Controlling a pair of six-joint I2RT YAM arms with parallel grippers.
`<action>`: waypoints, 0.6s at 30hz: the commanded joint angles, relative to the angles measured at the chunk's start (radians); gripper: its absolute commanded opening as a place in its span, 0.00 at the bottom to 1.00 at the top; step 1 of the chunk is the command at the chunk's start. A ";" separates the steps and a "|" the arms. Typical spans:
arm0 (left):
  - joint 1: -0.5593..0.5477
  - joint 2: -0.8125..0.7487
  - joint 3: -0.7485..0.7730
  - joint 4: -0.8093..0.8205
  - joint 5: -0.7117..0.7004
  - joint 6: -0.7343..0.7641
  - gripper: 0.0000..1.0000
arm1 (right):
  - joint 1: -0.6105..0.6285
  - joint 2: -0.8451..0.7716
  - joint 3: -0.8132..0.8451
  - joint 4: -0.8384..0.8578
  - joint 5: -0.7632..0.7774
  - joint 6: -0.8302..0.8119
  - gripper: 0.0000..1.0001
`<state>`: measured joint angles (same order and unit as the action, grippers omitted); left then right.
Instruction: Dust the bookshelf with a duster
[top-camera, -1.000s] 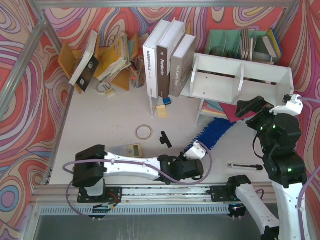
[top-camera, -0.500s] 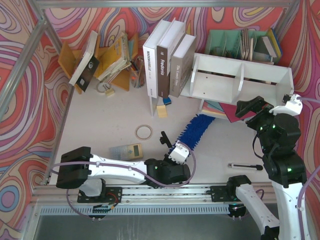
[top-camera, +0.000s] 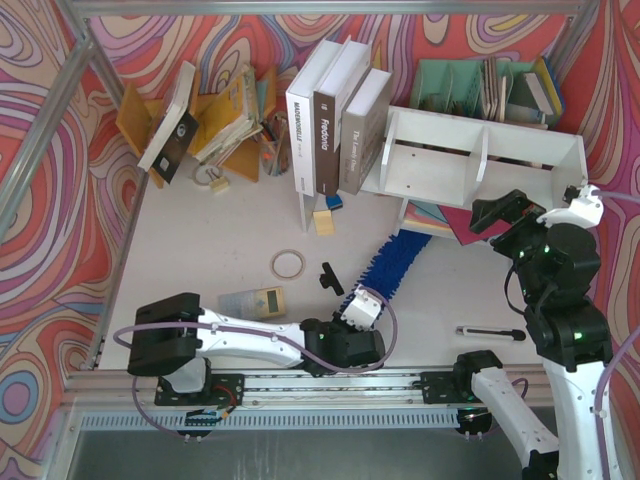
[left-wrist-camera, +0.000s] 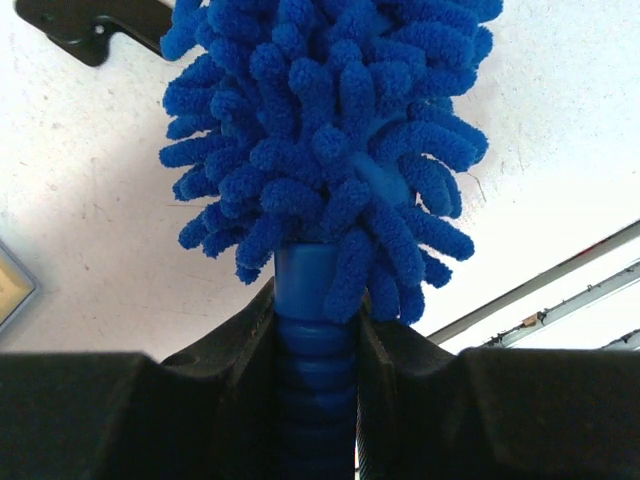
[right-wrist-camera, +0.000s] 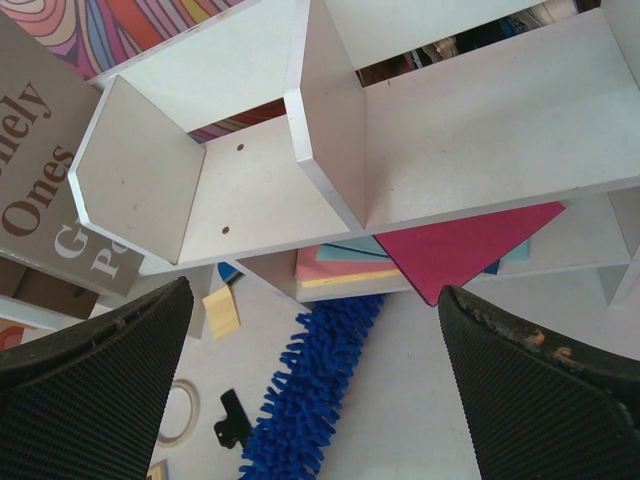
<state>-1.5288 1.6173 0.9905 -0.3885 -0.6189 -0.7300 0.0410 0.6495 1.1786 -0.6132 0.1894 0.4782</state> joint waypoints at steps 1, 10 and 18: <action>0.039 0.046 0.039 0.011 0.041 -0.032 0.00 | 0.002 -0.002 0.027 0.023 0.012 -0.015 0.99; 0.040 0.020 0.057 -0.027 0.022 -0.026 0.00 | 0.001 -0.015 0.009 0.021 0.014 -0.015 0.99; -0.010 -0.061 0.127 -0.110 -0.101 -0.007 0.00 | 0.002 -0.010 0.008 0.024 0.007 -0.010 0.99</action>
<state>-1.5196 1.6249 1.0729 -0.4725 -0.5949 -0.7368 0.0410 0.6476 1.1793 -0.6117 0.1905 0.4755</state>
